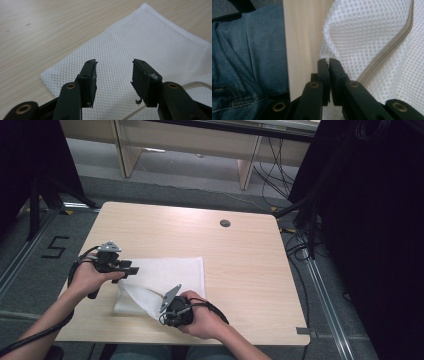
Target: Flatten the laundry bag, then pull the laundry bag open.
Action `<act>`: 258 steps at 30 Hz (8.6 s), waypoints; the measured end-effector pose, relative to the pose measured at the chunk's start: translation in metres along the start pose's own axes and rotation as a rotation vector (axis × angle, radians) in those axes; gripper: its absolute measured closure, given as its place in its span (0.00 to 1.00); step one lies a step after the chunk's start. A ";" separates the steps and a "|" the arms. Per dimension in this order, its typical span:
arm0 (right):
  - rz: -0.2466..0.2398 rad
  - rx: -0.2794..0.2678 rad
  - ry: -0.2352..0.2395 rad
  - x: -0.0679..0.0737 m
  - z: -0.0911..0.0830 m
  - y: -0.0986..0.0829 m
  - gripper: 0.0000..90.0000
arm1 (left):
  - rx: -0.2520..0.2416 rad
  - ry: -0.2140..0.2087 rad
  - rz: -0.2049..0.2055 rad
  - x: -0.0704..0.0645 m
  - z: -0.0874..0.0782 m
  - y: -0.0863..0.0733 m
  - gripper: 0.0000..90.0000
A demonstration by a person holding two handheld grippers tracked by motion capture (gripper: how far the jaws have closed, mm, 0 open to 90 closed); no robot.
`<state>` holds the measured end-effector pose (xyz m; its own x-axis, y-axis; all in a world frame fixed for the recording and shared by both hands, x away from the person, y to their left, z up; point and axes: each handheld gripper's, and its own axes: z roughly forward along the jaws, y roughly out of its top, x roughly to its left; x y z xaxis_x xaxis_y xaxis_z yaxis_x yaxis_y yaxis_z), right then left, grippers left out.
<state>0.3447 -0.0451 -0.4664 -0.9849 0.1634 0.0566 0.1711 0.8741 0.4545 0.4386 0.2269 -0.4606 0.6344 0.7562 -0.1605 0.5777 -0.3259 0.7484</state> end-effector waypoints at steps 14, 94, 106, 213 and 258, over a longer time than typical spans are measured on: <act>-0.051 0.035 0.027 0.013 0.004 -0.009 0.98 | 0.104 0.009 -0.062 0.002 0.021 -0.002 0.67; 0.449 0.009 -0.139 -0.011 -0.022 -0.074 1.00 | 0.396 -0.169 0.224 -0.078 -0.004 -0.065 0.98; 0.479 0.026 -0.190 -0.019 -0.021 -0.077 1.00 | 0.375 -0.148 0.227 -0.076 0.005 -0.057 0.99; 0.591 -0.091 -0.450 -0.049 -0.071 -0.136 0.74 | 0.039 -0.135 0.103 -0.086 0.031 -0.028 0.53; 0.689 0.032 -0.225 -0.040 -0.046 -0.116 1.00 | 0.047 -0.192 0.187 -0.104 0.048 -0.020 0.64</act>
<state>0.3628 -0.1746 -0.4804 -0.6251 0.7688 0.1349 0.7548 0.5514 0.3552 0.3856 0.1273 -0.4893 0.8154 0.5605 -0.1445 0.4617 -0.4792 0.7465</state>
